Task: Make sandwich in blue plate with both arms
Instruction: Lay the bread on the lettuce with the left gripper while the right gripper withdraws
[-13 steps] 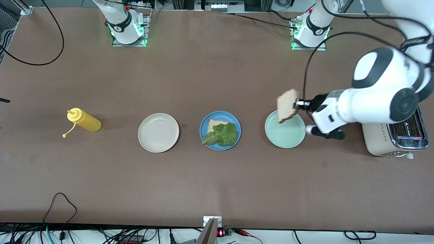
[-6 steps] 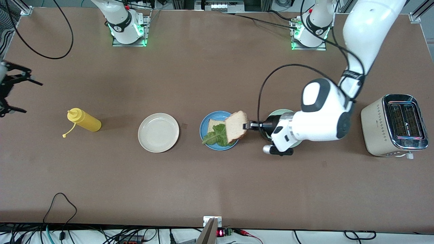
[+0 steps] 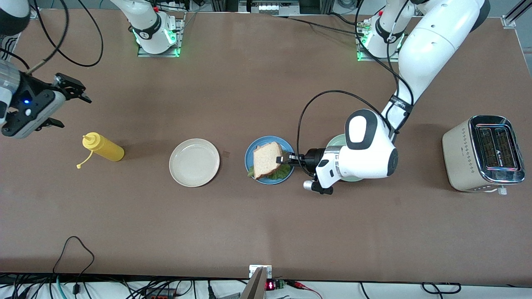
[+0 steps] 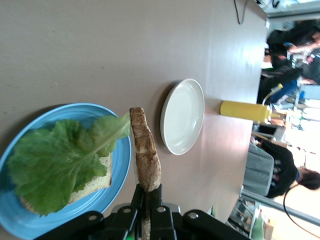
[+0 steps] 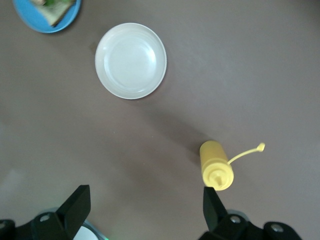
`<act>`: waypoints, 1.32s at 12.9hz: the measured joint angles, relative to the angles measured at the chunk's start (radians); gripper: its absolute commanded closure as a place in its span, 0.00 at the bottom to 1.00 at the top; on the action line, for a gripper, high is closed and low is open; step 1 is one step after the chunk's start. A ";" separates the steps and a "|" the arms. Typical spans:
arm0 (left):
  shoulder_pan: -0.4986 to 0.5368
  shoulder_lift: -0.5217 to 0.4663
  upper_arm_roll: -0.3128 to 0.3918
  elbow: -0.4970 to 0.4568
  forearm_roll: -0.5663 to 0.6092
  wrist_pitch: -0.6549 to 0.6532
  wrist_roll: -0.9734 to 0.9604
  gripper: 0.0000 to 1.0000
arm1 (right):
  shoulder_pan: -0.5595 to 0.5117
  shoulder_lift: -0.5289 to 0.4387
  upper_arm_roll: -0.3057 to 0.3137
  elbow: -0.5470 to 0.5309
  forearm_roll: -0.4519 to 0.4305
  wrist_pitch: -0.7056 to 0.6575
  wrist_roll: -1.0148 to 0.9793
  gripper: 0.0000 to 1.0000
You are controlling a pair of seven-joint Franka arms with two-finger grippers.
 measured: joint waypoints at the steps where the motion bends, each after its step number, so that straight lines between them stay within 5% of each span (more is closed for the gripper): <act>1: 0.000 0.008 0.000 -0.010 -0.012 0.002 0.043 1.00 | 0.013 0.000 0.000 -0.013 -0.005 0.010 0.090 0.00; 2: 0.000 0.017 0.001 -0.016 -0.014 0.003 0.078 0.99 | 0.023 0.000 0.000 -0.024 -0.008 0.021 0.183 0.00; 3: 0.003 0.026 0.002 -0.023 -0.015 0.003 0.107 0.86 | 0.030 0.001 0.000 -0.032 -0.009 0.028 0.270 0.00; 4: 0.005 0.035 0.003 -0.030 -0.015 0.004 0.127 0.36 | 0.034 0.003 0.000 -0.039 -0.014 0.033 0.343 0.00; 5: 0.007 0.044 0.005 -0.035 -0.015 0.004 0.140 0.00 | 0.035 0.005 -0.001 -0.044 -0.021 0.036 0.403 0.00; 11: 0.061 0.048 0.014 -0.037 -0.005 -0.037 0.185 0.00 | 0.034 0.017 -0.048 -0.051 -0.071 0.065 0.634 0.00; 17: 0.151 -0.025 0.029 -0.035 0.249 -0.208 0.189 0.00 | 0.034 -0.019 -0.098 -0.048 -0.084 0.066 0.643 0.00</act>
